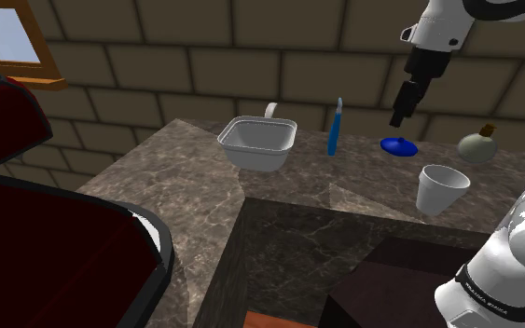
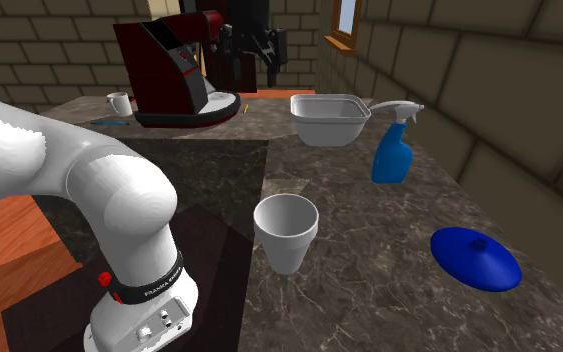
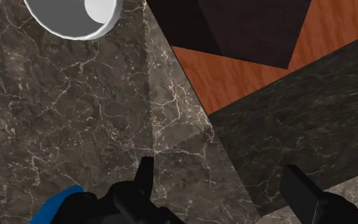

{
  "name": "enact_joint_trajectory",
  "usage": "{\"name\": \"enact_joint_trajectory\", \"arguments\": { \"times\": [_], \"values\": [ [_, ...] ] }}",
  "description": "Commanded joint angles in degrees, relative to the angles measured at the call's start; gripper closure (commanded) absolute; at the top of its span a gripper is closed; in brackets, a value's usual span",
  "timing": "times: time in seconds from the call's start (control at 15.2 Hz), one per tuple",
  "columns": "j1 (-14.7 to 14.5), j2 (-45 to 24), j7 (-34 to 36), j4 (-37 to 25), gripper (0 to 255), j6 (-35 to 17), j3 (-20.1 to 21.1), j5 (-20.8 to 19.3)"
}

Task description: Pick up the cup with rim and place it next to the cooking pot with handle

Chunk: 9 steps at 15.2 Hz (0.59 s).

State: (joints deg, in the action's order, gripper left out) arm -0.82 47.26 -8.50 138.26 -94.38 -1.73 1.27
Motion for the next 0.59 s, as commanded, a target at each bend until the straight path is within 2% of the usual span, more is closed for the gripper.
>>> {"name": "enact_joint_trajectory", "arguments": {
  "times": [0.0, 0.53],
  "values": [
    [0.0, 0.0, 0.0, 0.0, 0, 0.0, 0.0, 0.0],
    [4.5, 7.2, -9.7, 10.8, 0, -4.2, -10.2, -6.2]
  ]
}}
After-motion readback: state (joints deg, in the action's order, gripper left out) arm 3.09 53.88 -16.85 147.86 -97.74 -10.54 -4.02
